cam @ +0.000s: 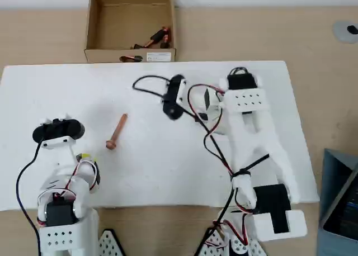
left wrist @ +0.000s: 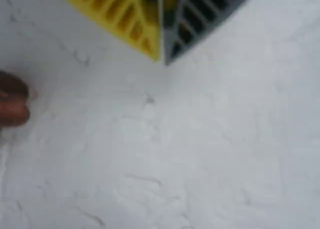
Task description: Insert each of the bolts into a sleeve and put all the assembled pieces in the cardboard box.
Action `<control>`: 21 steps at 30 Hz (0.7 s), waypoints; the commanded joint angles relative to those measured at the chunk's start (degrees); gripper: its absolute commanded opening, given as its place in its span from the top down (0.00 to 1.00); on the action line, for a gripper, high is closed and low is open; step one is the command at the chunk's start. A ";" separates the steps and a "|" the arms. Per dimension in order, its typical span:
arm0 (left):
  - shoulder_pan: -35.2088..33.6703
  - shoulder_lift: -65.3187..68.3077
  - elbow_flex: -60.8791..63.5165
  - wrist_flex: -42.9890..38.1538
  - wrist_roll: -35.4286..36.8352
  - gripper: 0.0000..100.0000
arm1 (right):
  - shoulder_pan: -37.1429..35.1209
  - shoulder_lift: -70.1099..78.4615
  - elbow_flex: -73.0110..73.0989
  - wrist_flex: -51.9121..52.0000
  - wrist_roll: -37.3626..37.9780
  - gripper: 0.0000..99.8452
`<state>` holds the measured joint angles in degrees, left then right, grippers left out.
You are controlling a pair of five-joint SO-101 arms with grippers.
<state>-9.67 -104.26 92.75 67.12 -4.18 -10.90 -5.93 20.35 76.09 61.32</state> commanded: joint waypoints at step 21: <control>-0.62 -0.40 -0.35 0.09 0.09 1.00 | 0.40 13.67 -10.15 -6.15 7.38 0.84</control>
<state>-9.67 -104.26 92.75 67.12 -4.18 -10.90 7.16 13.49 70.46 67.82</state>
